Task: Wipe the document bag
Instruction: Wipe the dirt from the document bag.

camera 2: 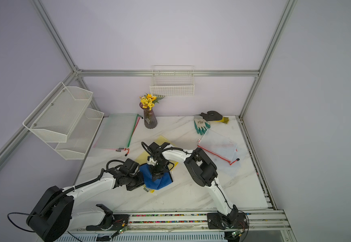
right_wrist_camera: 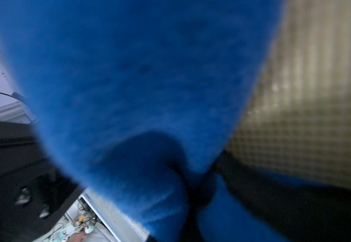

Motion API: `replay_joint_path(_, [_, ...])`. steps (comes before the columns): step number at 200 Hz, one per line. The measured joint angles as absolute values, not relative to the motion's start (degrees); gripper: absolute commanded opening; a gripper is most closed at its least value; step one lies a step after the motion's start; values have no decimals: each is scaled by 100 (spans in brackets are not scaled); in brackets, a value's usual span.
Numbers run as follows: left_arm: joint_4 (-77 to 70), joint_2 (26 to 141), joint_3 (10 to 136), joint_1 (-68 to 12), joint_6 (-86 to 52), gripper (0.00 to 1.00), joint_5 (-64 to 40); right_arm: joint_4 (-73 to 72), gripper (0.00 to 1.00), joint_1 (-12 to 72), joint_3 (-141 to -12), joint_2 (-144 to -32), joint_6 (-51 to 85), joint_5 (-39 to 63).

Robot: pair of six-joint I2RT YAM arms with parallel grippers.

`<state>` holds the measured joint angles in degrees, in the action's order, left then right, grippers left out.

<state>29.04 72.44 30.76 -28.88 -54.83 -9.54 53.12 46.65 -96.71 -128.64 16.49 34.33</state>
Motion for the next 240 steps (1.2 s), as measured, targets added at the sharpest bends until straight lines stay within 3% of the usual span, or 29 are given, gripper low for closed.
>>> replay_joint_path(21, [2899, 7242, 3068, -2888, -5481, 0, -958, 5256, 0, 4230, -9494, -12698, 1813, 3116])
replay_joint_path(61, [2847, 7168, 3002, -2888, -5452, 0, -958, 5188, 0, 3111, -9389, -12210, 1898, 1138])
replay_joint_path(80, [2845, 7140, 2998, -2888, -5439, 0, -954, 5363, 0, 3030, -9697, -12213, 1796, 777])
replay_joint_path(107, [2851, 7135, 2998, -2888, -5430, 0, -943, 5527, 0, 3802, -10643, -12501, 1590, 1212])
replay_joint_path(142, [2873, 7120, 2998, -2888, -5417, 0, -934, 5266, 0, 5000, -12079, -13666, 1662, 2928])
replay_joint_path(176, [3068, 7039, 3000, -2851, -5415, 0, -851, 5175, 0, 5041, -12569, -14665, 1935, 3809])
replay_joint_path(208, [3107, 6917, 2934, -2851, -5389, 0, -821, 4757, 0, 4440, -12193, -14381, 2161, 3249])
replay_joint_path(240, [3138, 6799, 2860, -2851, -5391, 0, -829, 4434, 0, 3647, -11751, -13922, 2314, 1645])
